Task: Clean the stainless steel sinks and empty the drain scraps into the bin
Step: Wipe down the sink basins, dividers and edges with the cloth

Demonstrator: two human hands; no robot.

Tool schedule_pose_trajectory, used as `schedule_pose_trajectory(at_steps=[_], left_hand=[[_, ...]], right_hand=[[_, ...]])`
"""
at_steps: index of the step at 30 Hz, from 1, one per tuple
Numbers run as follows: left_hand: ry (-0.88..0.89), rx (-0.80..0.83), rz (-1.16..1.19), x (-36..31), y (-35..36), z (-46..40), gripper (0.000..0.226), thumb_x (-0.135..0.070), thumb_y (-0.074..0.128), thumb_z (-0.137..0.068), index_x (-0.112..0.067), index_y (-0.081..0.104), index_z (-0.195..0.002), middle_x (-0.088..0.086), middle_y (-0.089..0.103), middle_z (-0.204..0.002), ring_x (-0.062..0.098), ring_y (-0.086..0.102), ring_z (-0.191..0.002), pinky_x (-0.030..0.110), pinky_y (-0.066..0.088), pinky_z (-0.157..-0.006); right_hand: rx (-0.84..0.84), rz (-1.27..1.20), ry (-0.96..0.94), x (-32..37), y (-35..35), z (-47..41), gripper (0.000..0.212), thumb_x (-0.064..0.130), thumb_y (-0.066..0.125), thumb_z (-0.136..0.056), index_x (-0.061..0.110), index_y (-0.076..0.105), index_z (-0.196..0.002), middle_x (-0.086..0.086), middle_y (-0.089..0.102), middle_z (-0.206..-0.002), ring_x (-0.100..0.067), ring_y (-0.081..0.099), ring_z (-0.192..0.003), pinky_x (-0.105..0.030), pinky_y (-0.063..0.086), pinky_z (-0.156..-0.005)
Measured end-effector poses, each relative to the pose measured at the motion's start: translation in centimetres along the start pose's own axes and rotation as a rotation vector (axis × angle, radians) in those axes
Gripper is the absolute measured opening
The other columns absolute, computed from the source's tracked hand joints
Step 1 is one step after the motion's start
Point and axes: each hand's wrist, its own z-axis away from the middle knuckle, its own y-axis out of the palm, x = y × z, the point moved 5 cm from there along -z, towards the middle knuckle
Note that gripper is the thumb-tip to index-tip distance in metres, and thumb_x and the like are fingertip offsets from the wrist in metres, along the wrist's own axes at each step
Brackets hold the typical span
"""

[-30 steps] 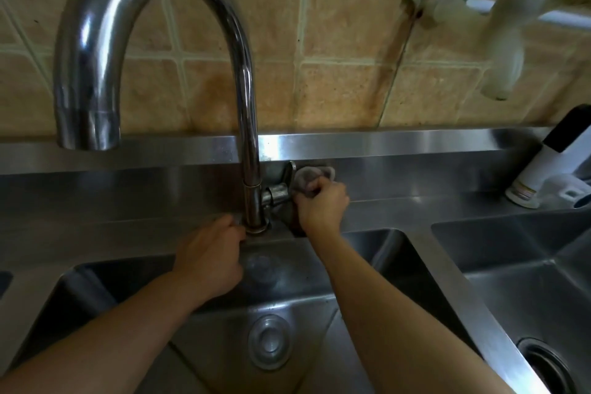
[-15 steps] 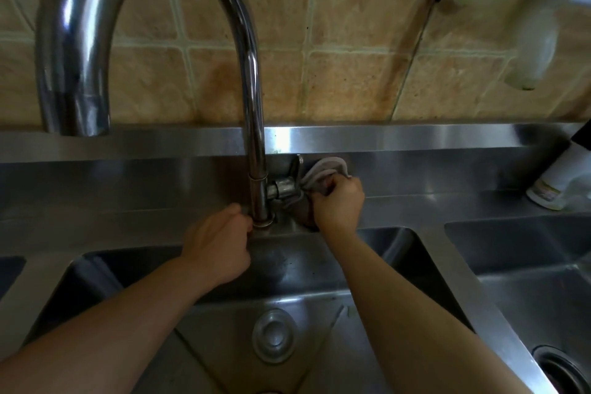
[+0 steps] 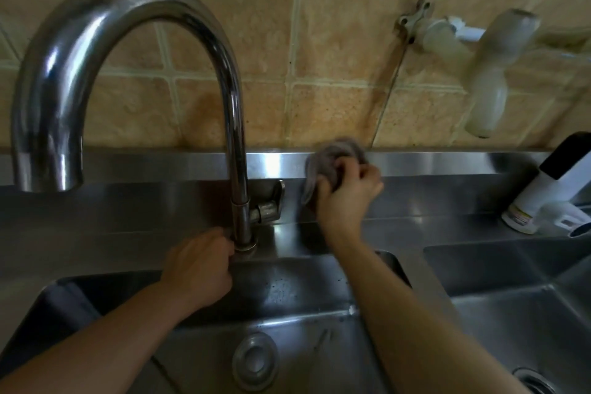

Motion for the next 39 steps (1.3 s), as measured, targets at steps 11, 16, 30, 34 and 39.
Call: schedule_pose_trajectory(at_steps=[11,16,30,34,39], left_hand=[[-0.03,-0.009,-0.04,0.0,0.3,-0.3,0.019,-0.026,0.061,-0.081,-0.03,0.067,-0.098,-0.013,0.051,-0.103,0.011,0.055,-0.097,0.024,0.041,-0.071],[-0.038,-0.021,-0.012,-0.2,-0.1,-0.4,0.016,-0.023,0.061,-0.08,-0.028,0.067,-0.094,-0.011,0.049,-0.097,0.012,0.054,-0.089,0.025,0.039,-0.067],[0.018,-0.026,-0.008,-0.2,0.5,2.1,0.044,-0.016,0.061,-0.08,-0.024,0.057,-0.123,-0.004,0.044,-0.121,0.019,0.049,-0.11,0.027,0.035,-0.078],[0.08,0.023,0.066,0.5,0.3,2.4,0.052,-0.016,0.062,-0.079,-0.022,0.052,-0.13,-0.004,0.042,-0.13,0.02,0.044,-0.117,0.028,0.04,-0.091],[0.069,0.019,0.145,2.4,-0.2,3.2,0.054,-0.01,0.061,-0.079,-0.016,0.051,-0.132,0.001,0.043,-0.139,0.022,0.045,-0.124,0.031,0.038,-0.101]], right_hand=[[-0.137,0.085,0.2,-6.6,-5.7,-6.6,0.035,0.019,0.065,-0.085,0.006,0.053,-0.115,-0.023,0.041,-0.127,-0.04,0.036,-0.119,-0.035,0.025,-0.1],[-0.226,-0.073,0.533,-9.3,-7.8,-7.5,0.046,0.028,0.055,-0.094,0.012,0.036,-0.134,-0.018,0.027,-0.144,-0.04,0.034,-0.129,-0.042,0.031,-0.107],[0.436,0.661,0.139,-10.4,-2.8,1.2,0.042,0.036,0.042,-0.097,0.016,0.048,-0.134,-0.024,0.039,-0.14,-0.041,0.034,-0.128,-0.047,0.025,-0.11],[0.49,0.698,-0.166,-6.4,1.9,6.5,0.043,0.037,0.037,-0.096,0.017,0.048,-0.132,-0.017,0.04,-0.14,-0.035,0.035,-0.13,-0.044,0.023,-0.11],[0.629,0.595,-0.282,-0.5,6.9,11.7,0.054,0.043,0.031,-0.083,0.012,0.062,-0.114,-0.019,0.057,-0.123,-0.042,0.048,-0.118,-0.049,0.038,-0.101]])
